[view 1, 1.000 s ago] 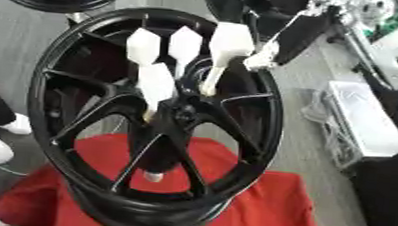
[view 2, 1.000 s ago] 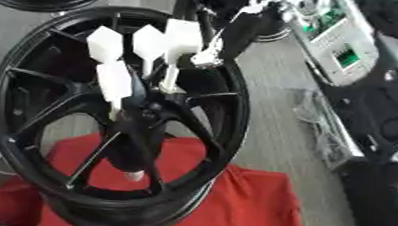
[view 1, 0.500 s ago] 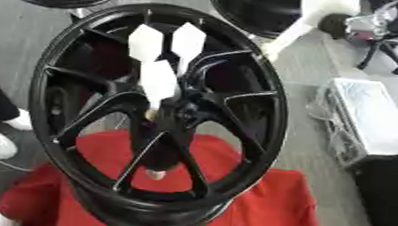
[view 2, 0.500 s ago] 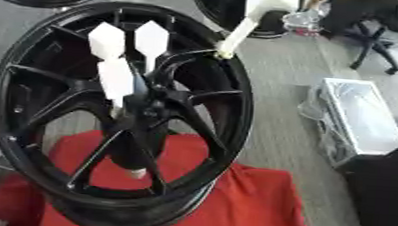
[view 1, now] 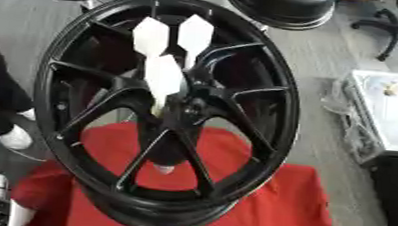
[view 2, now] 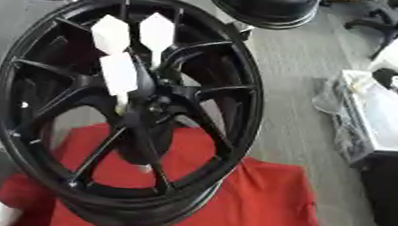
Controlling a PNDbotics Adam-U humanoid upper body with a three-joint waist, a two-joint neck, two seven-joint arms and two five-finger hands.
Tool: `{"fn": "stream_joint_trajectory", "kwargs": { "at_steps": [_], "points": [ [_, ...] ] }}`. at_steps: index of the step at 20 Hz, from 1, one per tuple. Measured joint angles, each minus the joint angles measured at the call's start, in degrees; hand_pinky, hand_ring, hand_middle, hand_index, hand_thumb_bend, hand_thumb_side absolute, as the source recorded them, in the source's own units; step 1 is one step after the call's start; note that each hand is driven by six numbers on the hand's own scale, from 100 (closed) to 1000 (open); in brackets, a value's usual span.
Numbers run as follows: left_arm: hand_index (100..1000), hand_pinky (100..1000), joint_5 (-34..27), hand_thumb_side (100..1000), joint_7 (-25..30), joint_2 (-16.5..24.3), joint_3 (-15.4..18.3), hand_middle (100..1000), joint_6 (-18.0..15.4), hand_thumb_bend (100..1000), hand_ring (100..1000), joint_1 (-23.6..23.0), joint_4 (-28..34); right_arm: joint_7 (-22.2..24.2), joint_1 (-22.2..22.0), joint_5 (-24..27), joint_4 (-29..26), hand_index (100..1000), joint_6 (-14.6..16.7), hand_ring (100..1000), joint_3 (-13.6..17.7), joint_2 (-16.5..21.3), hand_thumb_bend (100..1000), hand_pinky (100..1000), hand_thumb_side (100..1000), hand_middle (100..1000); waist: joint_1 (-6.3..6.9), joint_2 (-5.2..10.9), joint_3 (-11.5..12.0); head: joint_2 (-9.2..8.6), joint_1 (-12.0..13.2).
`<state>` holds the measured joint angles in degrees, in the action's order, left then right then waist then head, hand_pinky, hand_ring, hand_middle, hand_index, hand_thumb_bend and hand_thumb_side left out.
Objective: Pull the pin out of the wheel hub.
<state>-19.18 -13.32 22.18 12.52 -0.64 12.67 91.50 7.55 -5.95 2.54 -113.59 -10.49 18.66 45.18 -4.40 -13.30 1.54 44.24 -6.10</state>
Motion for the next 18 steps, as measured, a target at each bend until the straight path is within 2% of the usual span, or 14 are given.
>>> {"fn": "stream_joint_trajectory", "kwargs": {
  "at_steps": [1, 3, 7, 8, 9, 10, 12, 13, 18],
  "points": [
    [799, 790, -0.01, 837, -0.02, 0.0, 0.0, 731, -0.02, 168, 833, 0.0, 0.01, 0.33, -0.45, -1.18, 0.0, 884, 0.42, 859, 0.46, -1.24, 478, 943, 347, 878, 0.06, -0.03, -0.02, 0.0, 0.01],
    [799, 790, -0.01, 837, -0.03, 0.0, 0.0, 731, -0.03, 167, 833, 0.0, 0.04, 0.29, -0.89, -2.28, 0.0, 880, 1.37, 859, 1.38, -3.53, 491, 947, 332, 875, 0.15, -0.11, -0.03, 0.0, 0.01],
    [799, 790, -0.01, 837, -0.03, 0.0, 0.0, 731, -0.03, 167, 834, 0.0, 0.16, -3.99, -0.69, -0.54, 0.17, 852, 3.72, 827, 2.54, -6.41, 518, 936, 293, 837, 0.32, -0.13, -0.03, 0.0, -0.02],
    [799, 791, -0.01, 830, -0.03, 0.0, 0.0, 731, -0.04, 169, 834, 0.0, 0.18, -5.57, -0.47, 0.54, 0.4, 799, 4.18, 775, 2.63, -6.76, 468, 918, 289, 773, 0.33, -0.13, -0.01, 0.0, -0.03],
    [799, 791, -0.02, 837, -0.03, 0.0, 0.0, 731, -0.03, 166, 834, 0.01, 0.23, -7.35, -0.09, 1.92, 0.58, 783, 4.61, 757, 2.67, -7.06, 472, 912, 235, 754, 0.33, -0.13, 0.0, 0.0, -0.03],
    [799, 791, -0.02, 837, -0.02, 0.0, 0.0, 731, -0.03, 166, 834, 0.01, 0.26, -9.26, 0.31, 3.68, 0.74, 765, 5.01, 738, 2.65, -7.26, 439, 907, 211, 735, 0.33, -0.13, 0.04, 0.0, -0.05],
    [799, 791, -0.02, 837, 0.01, 0.0, -0.01, 731, -0.01, 166, 834, 0.01, 0.27, -12.98, 1.38, 7.99, 0.96, 757, 6.04, 725, 2.28, -7.6, 415, 904, 210, 722, 0.34, -0.13, 0.14, 0.0, -0.1],
    [799, 791, -0.02, 837, 0.04, 0.0, -0.02, 732, 0.01, 166, 834, 0.02, 0.27, -14.53, 1.86, 10.11, 1.1, 749, 6.61, 711, 1.93, -7.69, 366, 903, 222, 709, 0.35, -0.13, 0.21, 0.0, -0.12],
    [799, 791, -0.07, 837, 0.46, -0.05, -0.39, 732, 0.13, 165, 834, 0.23, 0.27, -18.47, 6.41, 19.11, 2.87, 759, 10.07, 717, -0.61, -9.27, 394, 914, 210, 714, 0.77, -0.12, 0.89, 0.0, -0.53]
  ]
}}
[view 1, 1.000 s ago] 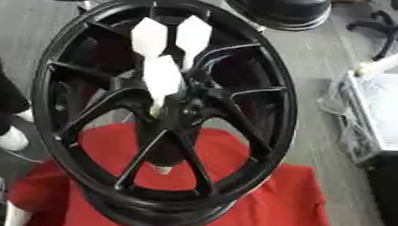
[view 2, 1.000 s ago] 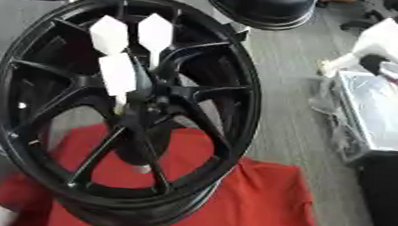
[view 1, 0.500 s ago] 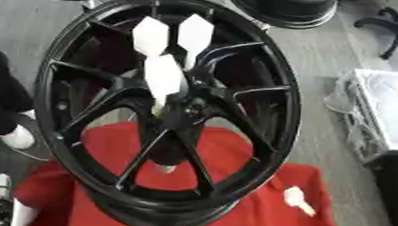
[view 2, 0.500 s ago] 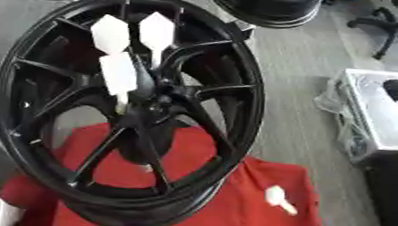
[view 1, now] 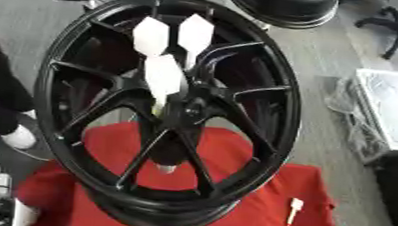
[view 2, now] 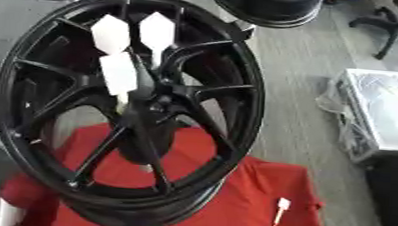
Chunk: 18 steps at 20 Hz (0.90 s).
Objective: Pull the pin out of the wheel hub.
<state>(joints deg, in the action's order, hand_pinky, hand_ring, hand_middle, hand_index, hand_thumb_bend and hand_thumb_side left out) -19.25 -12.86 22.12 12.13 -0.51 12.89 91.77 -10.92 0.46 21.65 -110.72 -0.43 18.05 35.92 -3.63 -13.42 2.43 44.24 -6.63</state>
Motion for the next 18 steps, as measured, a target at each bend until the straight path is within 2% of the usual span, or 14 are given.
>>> {"fn": "stream_joint_trajectory", "kwargs": {
  "at_steps": [3, 4, 14, 18],
  "points": [
    [799, 791, -0.02, 836, 0.26, -0.06, -0.34, 732, 0.02, 165, 834, 0.31, 0.01, 0.81, 2.97, 2.97, 2.05, 755, 2.56, 722, -1.53, -1.37, 520, 916, 164, 712, 0.37, 0.0, 0.4, 0.0, -0.12],
    [799, 791, -0.03, 836, 0.32, -0.08, -0.37, 732, 0.06, 165, 834, 0.33, 0.01, 1.42, 3.86, 3.53, 2.91, 753, 3.32, 720, -1.91, -1.79, 527, 915, 160, 708, 0.43, 0.0, 0.54, 0.0, -0.21],
    [800, 792, -0.14, 837, 1.21, -1.04, -1.41, 733, 0.09, 165, 835, 1.01, 0.02, 5.42, 10.14, 4.47, 12.11, 758, 8.1, 727, -3.53, -4.89, 468, 921, 191, 714, 1.12, 0.0, 1.54, 0.0, -0.64],
    [800, 791, -0.14, 837, 1.42, -1.08, -1.62, 734, 0.14, 165, 835, 1.23, 0.02, 6.14, 11.16, 4.2, 14.39, 750, 8.26, 714, -3.67, -5.88, 485, 917, 140, 705, 1.45, -0.02, 1.6, 0.0, -0.99]
  ]
}}
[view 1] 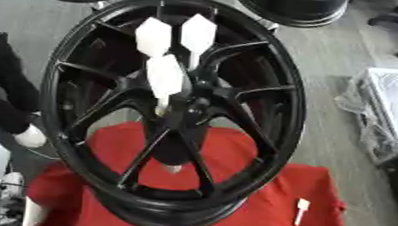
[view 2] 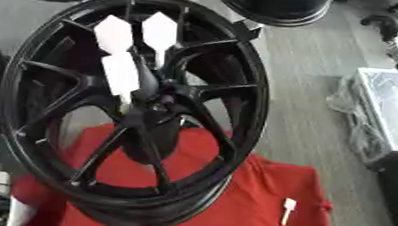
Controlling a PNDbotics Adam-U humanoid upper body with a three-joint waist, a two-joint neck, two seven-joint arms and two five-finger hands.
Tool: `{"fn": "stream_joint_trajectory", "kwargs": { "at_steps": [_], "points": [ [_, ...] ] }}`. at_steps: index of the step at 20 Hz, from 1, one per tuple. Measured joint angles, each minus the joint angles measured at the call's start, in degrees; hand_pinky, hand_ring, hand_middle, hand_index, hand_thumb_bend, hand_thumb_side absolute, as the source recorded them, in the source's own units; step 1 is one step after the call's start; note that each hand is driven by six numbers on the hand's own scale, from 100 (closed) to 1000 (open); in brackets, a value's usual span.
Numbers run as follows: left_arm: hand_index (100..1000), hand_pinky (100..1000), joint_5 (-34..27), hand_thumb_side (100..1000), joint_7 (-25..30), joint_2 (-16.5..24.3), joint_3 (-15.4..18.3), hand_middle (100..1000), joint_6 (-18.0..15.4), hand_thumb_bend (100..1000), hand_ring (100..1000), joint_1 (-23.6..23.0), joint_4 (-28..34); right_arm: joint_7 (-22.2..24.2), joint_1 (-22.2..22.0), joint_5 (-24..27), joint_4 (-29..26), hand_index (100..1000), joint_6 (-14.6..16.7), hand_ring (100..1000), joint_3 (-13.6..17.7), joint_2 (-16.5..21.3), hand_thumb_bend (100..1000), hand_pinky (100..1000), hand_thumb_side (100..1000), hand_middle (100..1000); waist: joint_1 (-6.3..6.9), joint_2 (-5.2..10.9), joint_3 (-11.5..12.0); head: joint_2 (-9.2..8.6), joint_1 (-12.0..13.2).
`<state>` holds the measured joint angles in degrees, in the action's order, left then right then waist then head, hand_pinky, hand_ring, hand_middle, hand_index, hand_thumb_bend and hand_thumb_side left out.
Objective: Pull the pin out of the wheel hub.
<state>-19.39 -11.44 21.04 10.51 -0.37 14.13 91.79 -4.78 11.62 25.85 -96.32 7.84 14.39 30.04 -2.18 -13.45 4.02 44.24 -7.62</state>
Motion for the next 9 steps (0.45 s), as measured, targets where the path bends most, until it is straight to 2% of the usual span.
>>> {"fn": "stream_joint_trajectory", "kwargs": {
  "at_steps": [1, 2, 3, 9],
  "points": [
    [800, 791, 0.0, 837, 0.07, -0.07, -0.11, 734, 0.01, 165, 835, 0.01, 0.0, 0.16, 0.24, -0.17, 0.44, 750, -0.16, 714, -0.02, -0.29, 490, 917, 169, 705, 0.03, -0.02, 0.05, 0.0, -0.07],
    [799, 792, 0.0, 837, 0.12, -0.22, -0.14, 734, -0.01, 165, 835, 0.01, 0.0, 0.32, 0.5, -0.4, 0.83, 750, -0.32, 716, -0.05, -0.61, 493, 917, 142, 706, 0.06, -0.09, 0.08, 0.0, -0.09],
    [799, 791, 0.0, 837, 0.15, -0.39, -0.14, 734, -0.03, 165, 835, 0.03, 0.01, 0.49, 0.61, -0.56, 1.15, 750, -0.49, 717, -0.13, -0.87, 493, 918, 170, 707, 0.11, -0.14, 0.15, 0.0, -0.1],
    [801, 791, 0.0, 836, 0.32, -0.47, -0.45, 735, -0.17, 167, 835, 0.12, 0.03, 1.39, 1.56, -1.69, 2.19, 750, -0.83, 727, -0.35, -2.14, 499, 920, 163, 711, 0.3, -0.21, 0.33, 0.0, -0.1]
  ]
}}
